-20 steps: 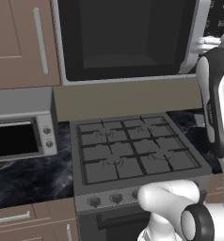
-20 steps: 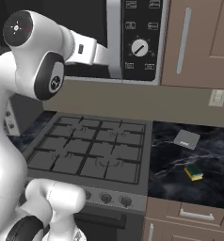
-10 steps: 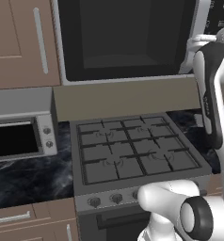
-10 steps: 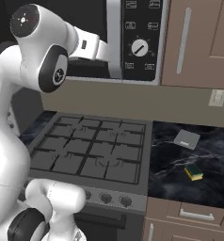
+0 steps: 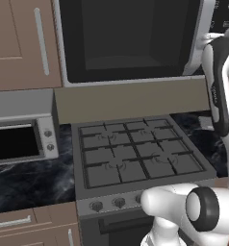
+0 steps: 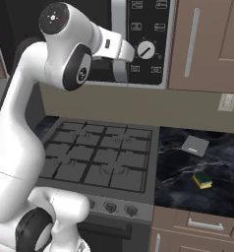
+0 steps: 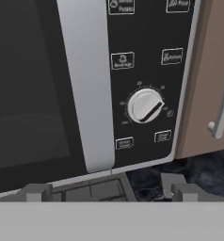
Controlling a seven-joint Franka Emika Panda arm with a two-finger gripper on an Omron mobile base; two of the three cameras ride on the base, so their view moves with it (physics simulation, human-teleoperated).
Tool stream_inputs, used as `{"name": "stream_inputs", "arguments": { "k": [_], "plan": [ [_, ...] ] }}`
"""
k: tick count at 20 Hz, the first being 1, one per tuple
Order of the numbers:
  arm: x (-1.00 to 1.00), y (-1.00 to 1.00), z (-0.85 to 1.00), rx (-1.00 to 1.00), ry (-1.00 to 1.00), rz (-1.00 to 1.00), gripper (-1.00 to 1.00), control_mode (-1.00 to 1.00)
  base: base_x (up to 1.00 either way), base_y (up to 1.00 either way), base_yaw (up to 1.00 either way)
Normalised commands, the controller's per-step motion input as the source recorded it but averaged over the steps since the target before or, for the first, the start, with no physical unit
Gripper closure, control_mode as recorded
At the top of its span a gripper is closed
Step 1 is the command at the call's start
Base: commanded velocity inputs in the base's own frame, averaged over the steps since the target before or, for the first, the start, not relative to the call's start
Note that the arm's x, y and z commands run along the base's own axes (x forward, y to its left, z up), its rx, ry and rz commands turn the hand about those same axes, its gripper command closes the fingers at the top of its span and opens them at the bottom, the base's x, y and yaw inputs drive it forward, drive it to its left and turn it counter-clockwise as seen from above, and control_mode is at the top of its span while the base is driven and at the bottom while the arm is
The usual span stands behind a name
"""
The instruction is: Place the sponge inside the microwave to prepare for sanitizing.
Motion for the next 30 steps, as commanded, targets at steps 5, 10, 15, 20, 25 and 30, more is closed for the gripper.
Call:
{"name": "stream_inputs", "arguments": {
  "k": [5, 10, 15, 20, 25, 30],
  "plan": [
    [0.25, 0.00, 0.00, 0.00, 0.00, 0.00, -1.00, -1.00, 0.00, 0.00, 0.00],
    [0.18, 0.00, 0.00, 0.00, 0.00, 0.00, -1.00, -1.00, 0.00, 0.00, 0.00],
    [0.15, 0.00, 0.00, 0.00, 0.00, 0.00, -1.00, -1.00, 0.00, 0.00, 0.00],
    [0.25, 0.00, -0.04, 0.00, 0.00, 0.00, -1.00, -1.00, 0.00, 0.00, 0.00],
    [0.38, 0.00, -0.11, 0.00, 0.00, 0.01, -1.00, -1.00, 0.00, 0.00, 0.00],
    [0.31, 0.00, -0.03, 0.00, 0.00, 0.01, -1.00, -1.00, 0.00, 0.00, 0.00]
  ]
}}
